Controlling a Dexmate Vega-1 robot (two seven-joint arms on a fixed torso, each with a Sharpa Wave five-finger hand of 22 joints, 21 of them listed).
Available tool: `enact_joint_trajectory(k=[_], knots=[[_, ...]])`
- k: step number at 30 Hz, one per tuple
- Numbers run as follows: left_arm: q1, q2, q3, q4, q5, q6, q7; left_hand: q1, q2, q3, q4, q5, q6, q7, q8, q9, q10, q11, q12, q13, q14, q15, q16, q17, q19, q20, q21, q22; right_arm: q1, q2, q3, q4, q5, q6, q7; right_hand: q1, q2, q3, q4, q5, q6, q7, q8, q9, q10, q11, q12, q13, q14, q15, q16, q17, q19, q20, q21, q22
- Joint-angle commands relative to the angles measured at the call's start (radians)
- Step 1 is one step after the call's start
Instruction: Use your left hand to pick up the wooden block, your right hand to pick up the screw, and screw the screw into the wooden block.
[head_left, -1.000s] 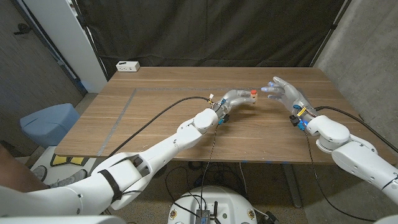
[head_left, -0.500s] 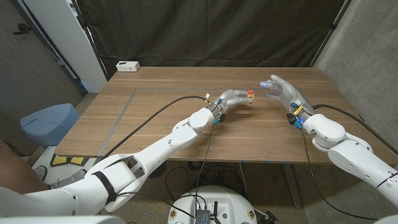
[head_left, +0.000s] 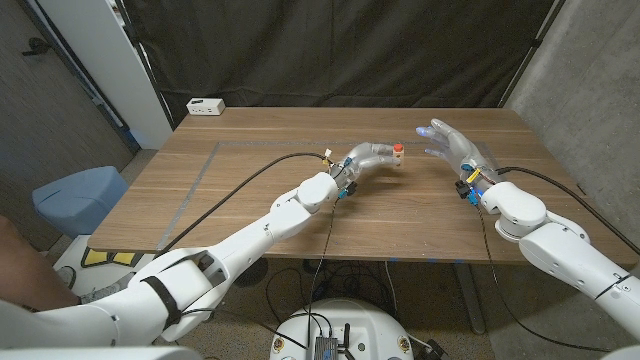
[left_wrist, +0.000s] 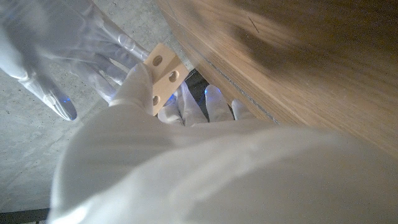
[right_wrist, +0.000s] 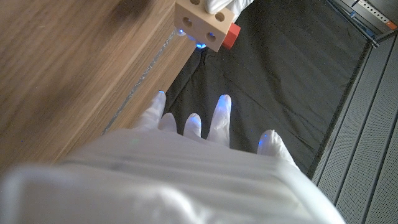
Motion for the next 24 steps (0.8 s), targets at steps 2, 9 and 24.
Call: enact_joint_trajectory(k=[2,9,24], knots=[[-0.025,0.011,-0.008,0.042,-0.013,-0.039,-0.052,0.001,0.009,0.025,0.027,0.003,0.011,-0.002,0.007,0.004,0.01,0.0,0.01,0.005,0.008,-0.045,0.005,0.002,-0.003,-0.002,0.002,0.003,0.025,0.039,-0.033,0.0,-0.031,-0.015,-0.051,0.011,0.0,0.003,-0.01,0.006,-0.039,-0.006,-0.002,-0.006,-0.019,-0.005,-0.008,0.005,-0.008,-0.005,-0.008,0.001,-0.014,-0.004,-0.004,0.002],[-0.037,0.013,-0.011,0.063,-0.02,-0.057,-0.076,0.0,0.009,0.026,0.027,0.004,0.013,-0.001,0.007,0.004,0.01,0.0,0.011,0.005,0.008,-0.045,0.005,0.002,-0.002,0.0,0.002,0.003,0.048,0.073,-0.062,0.019,-0.055,-0.013,-0.079,0.014,-0.002,0.004,-0.015,0.005,-0.113,-0.017,-0.005,-0.018,-0.05,-0.01,-0.015,0.004,-0.021,-0.017,-0.014,0.001,-0.023,-0.025,-0.004,0.002],[-0.089,-0.026,-0.012,0.172,-0.016,-0.086,-0.075,-0.001,0.01,0.026,0.028,0.004,0.012,-0.002,0.007,0.004,0.009,0.0,0.01,0.005,0.007,-0.044,0.005,0.003,-0.002,0.002,0.002,0.003,0.118,0.107,-0.113,0.083,-0.054,-0.005,-0.043,0.011,-0.001,0.004,-0.019,0.004,-0.306,-0.038,-0.008,-0.041,-0.107,-0.038,-0.014,0.0,-0.058,-0.059,-0.019,0.003,-0.078,-0.061,-0.012,0.001]])
